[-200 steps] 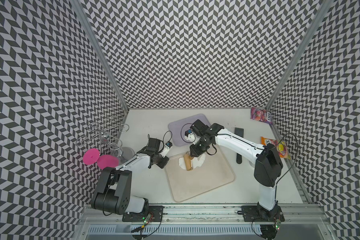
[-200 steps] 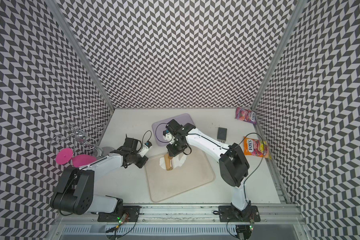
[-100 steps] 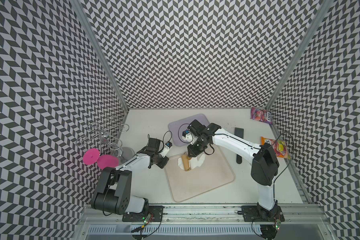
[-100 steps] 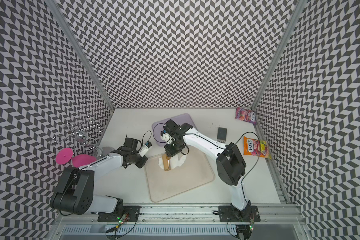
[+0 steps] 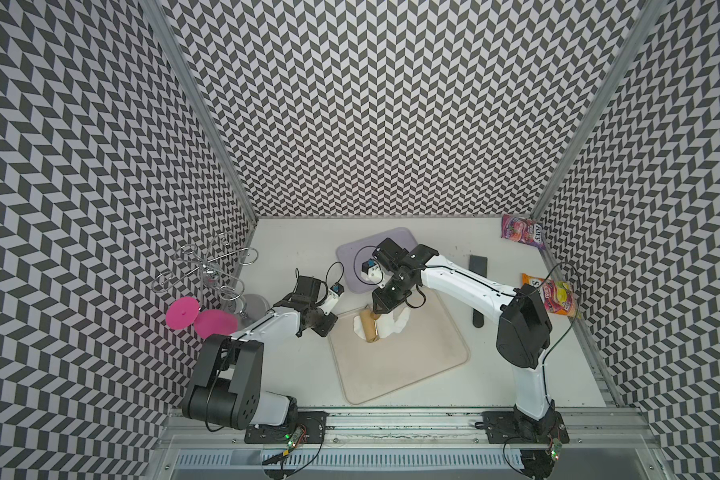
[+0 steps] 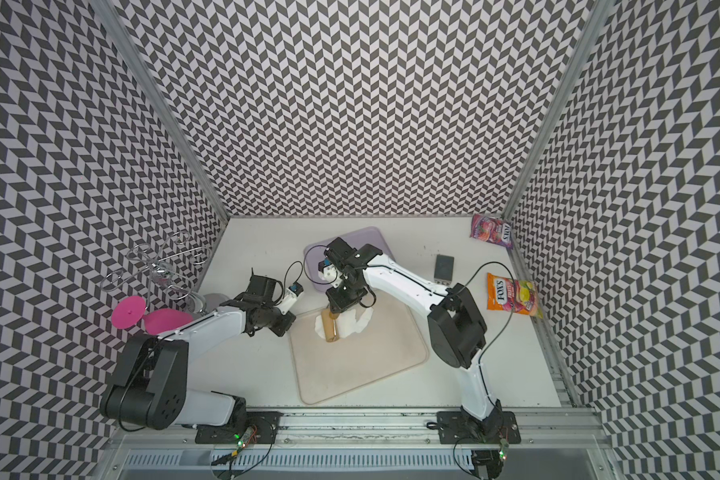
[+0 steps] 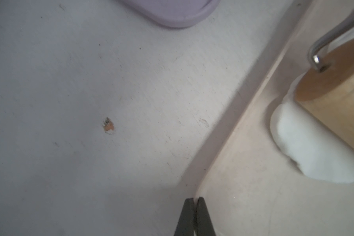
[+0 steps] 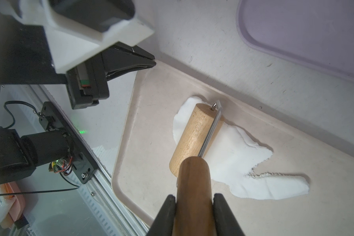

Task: Roll out the dumpling wrappers from the dough
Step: Flatten out the dough on the work surface.

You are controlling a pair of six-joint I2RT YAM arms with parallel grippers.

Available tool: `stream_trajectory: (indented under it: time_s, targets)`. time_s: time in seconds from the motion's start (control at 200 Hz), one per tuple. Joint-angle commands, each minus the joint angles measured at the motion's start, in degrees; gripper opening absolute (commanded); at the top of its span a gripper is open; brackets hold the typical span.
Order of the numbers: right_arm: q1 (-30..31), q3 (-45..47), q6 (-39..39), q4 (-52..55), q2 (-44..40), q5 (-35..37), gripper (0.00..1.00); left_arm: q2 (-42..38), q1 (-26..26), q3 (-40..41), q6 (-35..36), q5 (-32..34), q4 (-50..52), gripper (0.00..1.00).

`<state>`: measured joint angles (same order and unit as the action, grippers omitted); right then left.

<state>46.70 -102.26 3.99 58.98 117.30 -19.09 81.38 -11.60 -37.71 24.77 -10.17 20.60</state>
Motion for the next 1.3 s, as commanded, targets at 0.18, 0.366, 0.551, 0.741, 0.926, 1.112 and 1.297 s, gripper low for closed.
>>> stream_trajectory:
  time_s: [0.18,0.366,0.551,0.741,0.926,1.112,1.297]
  targets:
    - [2.55,5.53,-1.22,-4.77,8.05,-5.3,0.0,-0.55,-0.53,-0.12,1.16,-2.89,-0.82,0.0]
    - [1.23,6.72,0.96,-7.13,2.16,-7.54,0.0,-0.61,-0.53,-0.05,1.18,-2.83,-0.91,0.0]
    - [-1.3,7.73,2.3,-9.15,-6.77,-11.92,0.0,-0.69,-0.53,-0.1,1.15,-2.75,-0.79,0.0]
    - [-5.47,11.38,5.46,-12.97,-14.93,-16.39,0.0,-0.62,-0.53,-0.07,1.15,-2.66,-0.91,0.0]
    - [-10.94,16.96,9.24,-18.71,-22.2,-22.36,0.0,-0.81,-0.53,-0.08,1.18,-2.63,-0.91,0.0]
    - [-18.37,24.98,15.93,-25.65,-30.92,-16.72,0.0,-1.07,-0.53,-0.08,1.23,-2.75,-1.0,0.0]
    - [-27.36,34.62,20.65,-32.38,-39.41,-12.34,0.0,-1.38,-0.53,0.17,3.02,-4.24,0.11,0.0]
